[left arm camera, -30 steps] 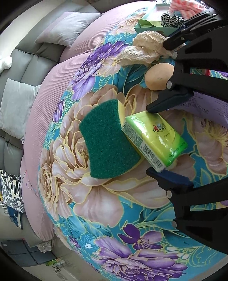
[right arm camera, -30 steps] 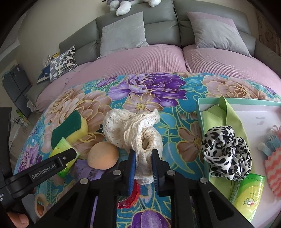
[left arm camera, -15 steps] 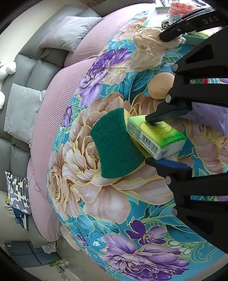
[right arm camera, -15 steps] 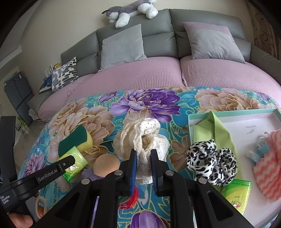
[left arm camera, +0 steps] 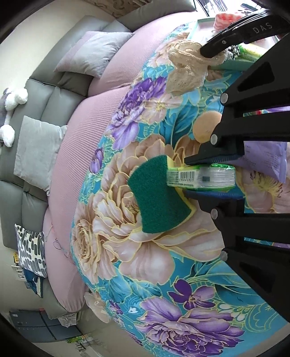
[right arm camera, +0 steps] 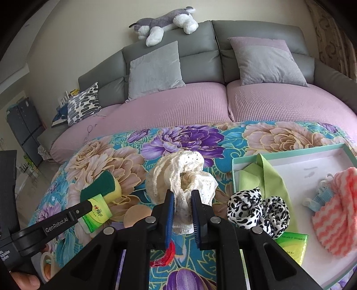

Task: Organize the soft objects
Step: 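Carry the tissue pack and lace cloth with both grippers over the tray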

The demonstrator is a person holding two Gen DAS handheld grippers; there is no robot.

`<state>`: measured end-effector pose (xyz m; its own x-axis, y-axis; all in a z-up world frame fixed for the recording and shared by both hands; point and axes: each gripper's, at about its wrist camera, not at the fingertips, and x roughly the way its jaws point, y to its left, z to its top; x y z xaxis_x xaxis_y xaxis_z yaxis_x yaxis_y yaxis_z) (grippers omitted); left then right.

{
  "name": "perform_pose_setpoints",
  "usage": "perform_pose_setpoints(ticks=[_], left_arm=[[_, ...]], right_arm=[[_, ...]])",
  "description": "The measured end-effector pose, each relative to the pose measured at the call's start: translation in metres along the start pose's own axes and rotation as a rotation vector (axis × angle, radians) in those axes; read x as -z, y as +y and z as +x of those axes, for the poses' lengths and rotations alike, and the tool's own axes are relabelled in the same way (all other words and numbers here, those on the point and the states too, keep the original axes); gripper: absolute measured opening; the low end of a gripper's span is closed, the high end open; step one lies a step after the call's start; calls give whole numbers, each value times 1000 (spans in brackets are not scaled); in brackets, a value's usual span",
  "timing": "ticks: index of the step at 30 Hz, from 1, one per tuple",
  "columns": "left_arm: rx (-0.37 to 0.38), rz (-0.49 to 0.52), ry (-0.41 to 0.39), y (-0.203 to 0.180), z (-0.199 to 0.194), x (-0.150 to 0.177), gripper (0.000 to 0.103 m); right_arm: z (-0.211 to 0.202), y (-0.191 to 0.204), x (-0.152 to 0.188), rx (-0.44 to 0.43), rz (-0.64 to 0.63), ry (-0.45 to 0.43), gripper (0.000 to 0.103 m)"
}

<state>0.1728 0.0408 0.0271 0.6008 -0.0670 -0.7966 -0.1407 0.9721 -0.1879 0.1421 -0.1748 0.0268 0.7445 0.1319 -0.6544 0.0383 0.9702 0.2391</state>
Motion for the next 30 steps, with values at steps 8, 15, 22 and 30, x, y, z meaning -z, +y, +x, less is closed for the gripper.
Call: perform_pose_setpoints(ticks=[8, 15, 22, 30], left_arm=[[40, 8, -80, -8, -29, -6, 23], [146, 63, -156, -34, -55, -9, 23], [237, 164, -169, -84, -60, 2, 23], [379, 324, -184, -152, -62, 25, 23]], right_arm=[[-21, -4, -7, -3, 12, -57, 16], [-47, -18, -15, 17, 50, -131, 16], [-68, -67, -18, 92, 160, -174, 16], [-81, -126, -12, 248, 275, -172, 16]])
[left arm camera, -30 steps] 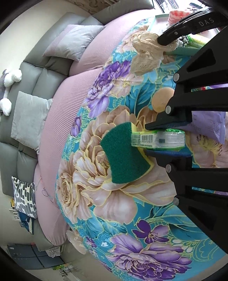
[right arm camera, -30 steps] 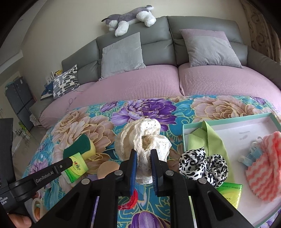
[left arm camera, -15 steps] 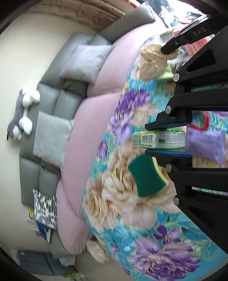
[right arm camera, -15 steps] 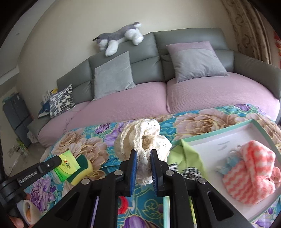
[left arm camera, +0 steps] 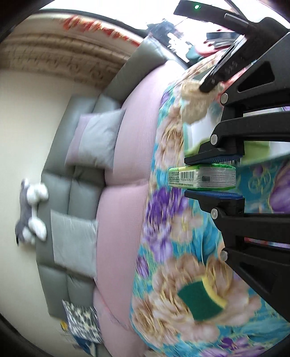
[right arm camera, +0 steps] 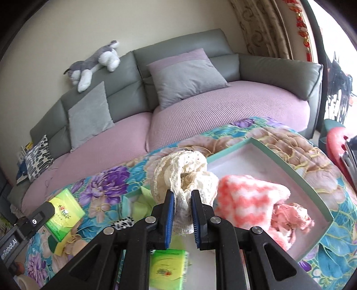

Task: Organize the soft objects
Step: 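Carry the tissue pack and lace cloth with both grippers over the tray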

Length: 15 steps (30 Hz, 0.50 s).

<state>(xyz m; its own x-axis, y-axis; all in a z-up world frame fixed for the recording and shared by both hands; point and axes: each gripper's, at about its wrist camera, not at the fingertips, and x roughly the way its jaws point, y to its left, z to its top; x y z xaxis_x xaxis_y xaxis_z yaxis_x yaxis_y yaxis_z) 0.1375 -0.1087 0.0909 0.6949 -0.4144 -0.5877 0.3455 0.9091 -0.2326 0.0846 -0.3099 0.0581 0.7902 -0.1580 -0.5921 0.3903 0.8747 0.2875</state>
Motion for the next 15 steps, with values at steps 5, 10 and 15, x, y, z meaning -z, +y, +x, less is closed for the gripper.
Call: perform_pose_setpoints(ticks=[5, 10, 15], left_arm=[[74, 67, 20, -35, 21, 7, 23], [117, 95, 61, -54, 43, 15, 23], [107, 103, 64, -60, 62, 19, 23]], right_arm=[[5, -19, 1, 34, 26, 23, 16], [16, -25, 7, 62, 7, 58, 16], [25, -33, 9, 77, 25, 70, 16]])
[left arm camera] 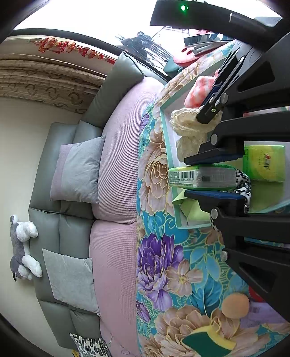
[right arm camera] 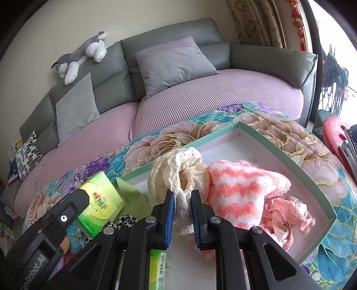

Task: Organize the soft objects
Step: 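Carry the tissue pack and lace cloth with both grippers over the tray, then open both grippers to release the tissue pack and lace cloth, then move both tools back to the remaining items on the bed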

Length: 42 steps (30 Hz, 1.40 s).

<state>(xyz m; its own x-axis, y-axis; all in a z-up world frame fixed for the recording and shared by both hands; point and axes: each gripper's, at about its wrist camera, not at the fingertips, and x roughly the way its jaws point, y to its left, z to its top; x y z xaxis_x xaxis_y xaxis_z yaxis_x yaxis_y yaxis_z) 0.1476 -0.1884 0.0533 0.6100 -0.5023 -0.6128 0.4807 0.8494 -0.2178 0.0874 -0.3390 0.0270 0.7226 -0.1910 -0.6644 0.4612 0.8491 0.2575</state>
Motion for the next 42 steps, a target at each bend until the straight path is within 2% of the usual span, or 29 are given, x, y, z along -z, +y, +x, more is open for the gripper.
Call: perform_pose_setpoints(ticks=[7, 8, 10, 11, 14, 16, 19, 21, 25, 30, 33, 37, 42], left_arm=[[-26, -14, 32, 4, 21, 5, 25], [-33, -17, 37, 5, 22, 6, 28], [-31, -25, 37, 7, 21, 6, 58], [-25, -32, 30, 8, 18, 5, 62], [-20, -41, 22, 10, 13, 3, 63], [-25, -50, 21, 12, 9, 1, 68], [-26, -67, 13, 17, 1, -2, 70], [-32, -79, -3, 22, -7, -5, 77], [-44, -105, -32, 33, -22, -10, 80], [-129, -134, -29, 55, -31, -11, 82], [-181, -177, -15, 73, -33, -8, 91], [-255, -242, 15, 99, -33, -1, 92], [-383, -307, 73, 126, -29, 10, 92]], right_arm=[[6, -3, -1, -3, 15, 21, 20], [6, -3, -1, -2, 14, 25, 20], [6, -4, -1, -6, 24, 33, 20], [7, -5, 0, -6, 29, 37, 20], [8, -5, 0, -9, 32, 51, 22], [7, -5, 0, -10, 32, 52, 24], [5, -4, 0, -10, 27, 53, 34], [4, -3, -1, -11, 22, 54, 41], [0, 1, -1, -9, 5, 55, 51], [-6, 8, -2, 8, -44, 49, 61], [-8, 11, -2, 16, -66, 44, 67], [-9, 12, -2, 28, -78, 42, 73], [-8, 14, 0, 35, -96, 52, 85]])
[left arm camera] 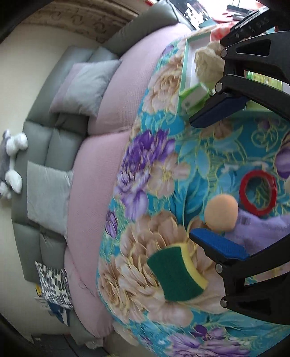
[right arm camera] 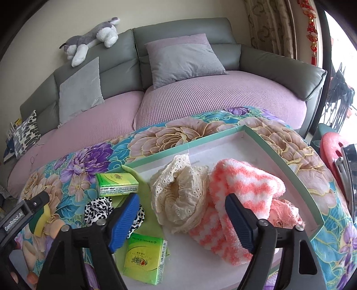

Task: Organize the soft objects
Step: 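Move both tools back to the remaining items on the bed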

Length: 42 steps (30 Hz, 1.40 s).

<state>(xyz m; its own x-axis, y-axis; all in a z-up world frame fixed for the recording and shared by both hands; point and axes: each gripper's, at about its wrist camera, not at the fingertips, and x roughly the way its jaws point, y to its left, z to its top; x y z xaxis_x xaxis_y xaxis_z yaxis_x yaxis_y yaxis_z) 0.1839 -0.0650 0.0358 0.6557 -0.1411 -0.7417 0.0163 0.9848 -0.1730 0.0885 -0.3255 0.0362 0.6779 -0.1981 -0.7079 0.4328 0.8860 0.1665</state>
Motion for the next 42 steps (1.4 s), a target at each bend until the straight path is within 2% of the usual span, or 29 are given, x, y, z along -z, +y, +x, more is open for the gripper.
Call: perform_pose_setpoints(ticks=[1, 3, 5, 12, 25, 29, 36, 39, 42], left_arm=[[-13, -10, 10, 4, 3, 1, 92], [-51, -38, 34, 12, 8, 2, 92], [-92, -65, 51, 20, 12, 3, 92], [-181, -105, 55, 37, 12, 4, 92], [-229, -102, 20, 49, -8, -2, 92], [-257, -113, -8, 63, -22, -5, 92], [-363, -166, -34, 108, -43, -5, 92], [-403, -206, -43, 129, -50, -4, 92], [-401, -235, -34, 144, -50, -3, 92]], right_arm=[[0, 1, 0, 2, -6, -1, 87], [1, 3, 1, 5, -17, -4, 98], [1, 6, 1, 14, -28, -4, 103], [-5, 18, 1, 35, -77, -46, 103], [-12, 34, 0, 16, -105, -51, 103], [-24, 55, 0, -57, -126, -78, 103], [-27, 101, 13, -213, -209, -31, 103], [-28, 109, 17, -240, -223, -25, 103], [-26, 116, 20, -252, -239, -11, 103]])
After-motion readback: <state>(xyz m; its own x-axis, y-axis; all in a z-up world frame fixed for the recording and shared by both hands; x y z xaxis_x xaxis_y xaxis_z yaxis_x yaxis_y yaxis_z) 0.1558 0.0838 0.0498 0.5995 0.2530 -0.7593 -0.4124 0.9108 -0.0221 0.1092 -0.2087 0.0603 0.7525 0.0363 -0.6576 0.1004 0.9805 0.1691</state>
